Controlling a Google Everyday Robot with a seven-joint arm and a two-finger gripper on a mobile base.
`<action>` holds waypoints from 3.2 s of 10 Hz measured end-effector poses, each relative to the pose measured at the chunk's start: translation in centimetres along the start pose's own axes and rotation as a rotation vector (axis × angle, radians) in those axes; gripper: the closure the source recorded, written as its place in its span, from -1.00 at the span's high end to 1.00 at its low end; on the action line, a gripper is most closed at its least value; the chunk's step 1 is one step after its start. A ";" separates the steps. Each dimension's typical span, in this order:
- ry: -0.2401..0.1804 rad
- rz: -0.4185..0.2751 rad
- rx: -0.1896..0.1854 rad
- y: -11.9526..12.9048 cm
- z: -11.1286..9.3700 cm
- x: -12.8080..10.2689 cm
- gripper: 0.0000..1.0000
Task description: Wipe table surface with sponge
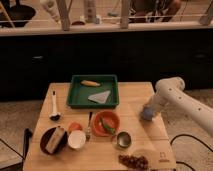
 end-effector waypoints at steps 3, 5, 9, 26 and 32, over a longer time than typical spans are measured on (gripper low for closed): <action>-0.039 -0.093 0.000 -3.3 0.9 -5.2 -1.00; -0.054 -0.119 -0.011 -3.5 1.2 -7.6 -1.00; -0.044 -0.101 -0.044 -1.0 1.1 -7.5 -1.00; -0.040 -0.089 -0.030 -2.9 0.9 -6.2 -1.00; -0.020 0.019 -0.051 -0.1 -0.2 1.8 -1.00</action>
